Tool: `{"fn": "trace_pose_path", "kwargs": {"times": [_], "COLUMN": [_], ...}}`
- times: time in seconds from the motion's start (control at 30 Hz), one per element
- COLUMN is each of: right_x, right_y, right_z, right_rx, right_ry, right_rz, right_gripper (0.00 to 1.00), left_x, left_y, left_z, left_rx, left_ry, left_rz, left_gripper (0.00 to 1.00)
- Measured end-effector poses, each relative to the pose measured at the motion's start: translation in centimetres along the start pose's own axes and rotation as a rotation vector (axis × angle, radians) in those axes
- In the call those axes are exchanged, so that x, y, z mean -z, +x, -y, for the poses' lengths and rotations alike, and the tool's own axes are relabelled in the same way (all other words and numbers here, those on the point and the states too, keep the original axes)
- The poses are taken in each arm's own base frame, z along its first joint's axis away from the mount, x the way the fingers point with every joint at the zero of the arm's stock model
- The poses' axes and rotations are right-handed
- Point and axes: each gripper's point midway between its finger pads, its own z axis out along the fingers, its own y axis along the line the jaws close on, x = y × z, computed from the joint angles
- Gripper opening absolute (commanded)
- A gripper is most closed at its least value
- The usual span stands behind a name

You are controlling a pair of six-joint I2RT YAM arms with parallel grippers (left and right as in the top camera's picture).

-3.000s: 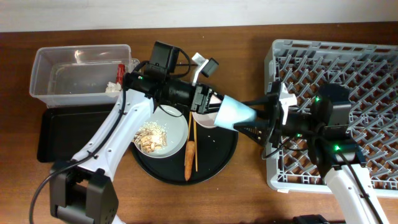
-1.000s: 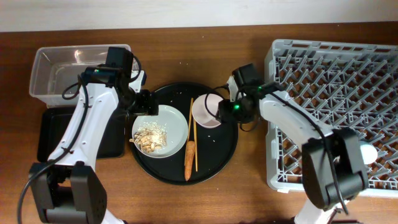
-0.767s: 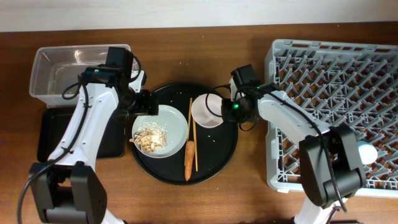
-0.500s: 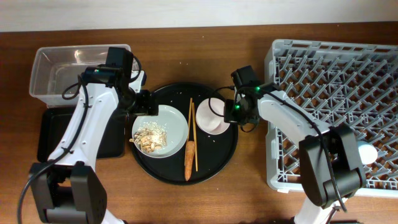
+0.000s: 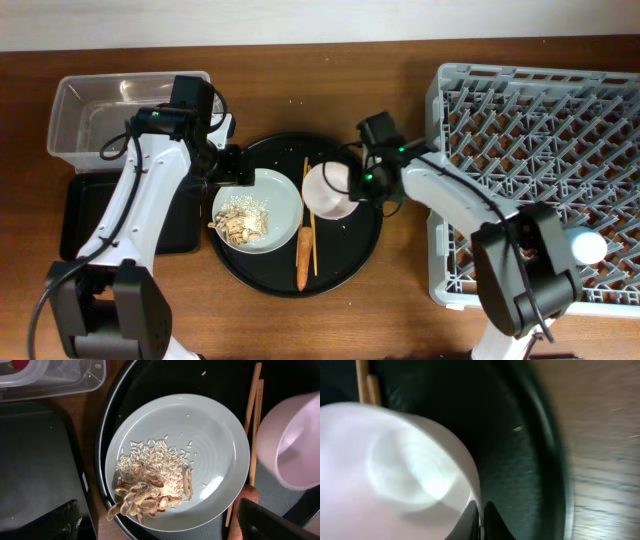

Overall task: Sort waste into correct bins and load items into the dishwasher rack
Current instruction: 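Grasp the pink bowl rim with the right gripper, then carry the pink bowl to the dish rack and release it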

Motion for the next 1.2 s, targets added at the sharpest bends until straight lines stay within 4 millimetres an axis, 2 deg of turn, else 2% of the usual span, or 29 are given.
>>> {"fn": "trace_pose_path", "kwargs": {"times": [0.07, 0.27, 0.33, 0.37, 0.4, 0.5, 0.57, 0.6, 0.67, 0.7, 0.77, 0.8, 0.83, 0.87, 0.93, 0.97, 1.03, 1.13, 1.2], "right_x": [-0.2, -0.2, 0.6, 1.5, 3.3, 12.6, 18.0, 20.4, 25.8, 27.3, 30.8, 32.2, 33.9, 34.4, 35.2, 34.8, 32.4, 29.3, 28.7], "right_y": [0.4, 0.3, 0.7, 0.6, 0.0, -4.7, -6.0, -6.6, -7.6, -7.7, -7.1, -6.4, -5.2, -4.8, -3.1, -2.6, -1.6, -1.5, -1.6], "right_z": [-0.5, -0.5, 0.6, 1.2, 2.2, 4.5, 7.3, 9.3, 16.0, 18.6, 24.3, 27.0, 30.5, 31.6, 35.8, 37.2, 40.2, 41.7, 41.7], "right_rx": [0.015, 0.019, 0.038, 0.041, 0.050, 0.109, 0.120, 0.106, 0.006, -0.038, -0.151, -0.216, -0.311, -0.343, -0.448, -0.476, -0.500, -0.476, -0.467], "right_ry": [-0.003, -0.003, 0.019, 0.032, 0.052, 0.109, 0.210, 0.296, 0.553, 0.646, 0.864, 0.974, 1.126, 1.177, 1.349, 1.395, 1.483, 1.513, 1.509], "right_rz": [-0.005, -0.003, -0.024, -0.022, 0.007, 0.271, 0.415, 0.480, 0.606, 0.630, 0.659, 0.653, 0.638, 0.629, 0.558, 0.519, 0.384, 0.287, 0.272], "right_gripper": [0.05, 0.04, 0.04, 0.04, 0.04, 0.04, 0.04, 0.04, 0.04, 0.04, 0.04, 0.04, 0.04, 0.04, 0.04, 0.04, 0.04, 0.04, 0.04], "left_x": [0.0, 0.0, 0.0, 0.0, 0.0, 0.0, 0.0, 0.0, 0.0, 0.0, 0.0, 0.0, 0.0, 0.0, 0.0, 0.0, 0.0, 0.0, 0.0], "left_y": [0.0, 0.0, 0.0, 0.0, 0.0, 0.1, 0.1, 0.0, 0.0, 0.1, 0.1, 0.0, 0.0, 0.0, 0.0, 0.0, 0.1, 0.1, 0.1], "left_z": [0.0, 0.0, 0.0, 0.0, 0.0, 0.0, 0.0, 0.0, 0.0, 0.0, 0.0, 0.0, 0.0, 0.0, 0.0, 0.0, 0.0, 0.0, 0.0], "left_rx": [0.000, 0.000, 0.000, 0.000, 0.000, 0.000, 0.000, 0.000, 0.000, 0.000, 0.000, 0.000, 0.000, 0.000, 0.000, 0.000, 0.000, 0.000, 0.000], "left_ry": [0.000, 0.000, 0.000, 0.000, 0.000, 0.000, 0.000, 0.000, 0.000, 0.000, 0.000, 0.000, -0.001, 0.000, 0.000, 0.000, 0.000, 0.000, 0.000], "left_rz": [-0.002, -0.002, -0.002, -0.002, -0.002, -0.002, -0.002, -0.002, -0.002, -0.003, -0.002, -0.002, -0.002, -0.002, -0.001, 0.000, -0.001, -0.001, -0.001], "left_gripper": [0.99, 0.99, 0.99, 0.99, 0.99, 0.99, 0.99, 0.99, 0.99, 0.99, 0.99, 0.99, 0.99, 0.99, 0.99, 0.99, 0.99, 0.99, 0.99]}}
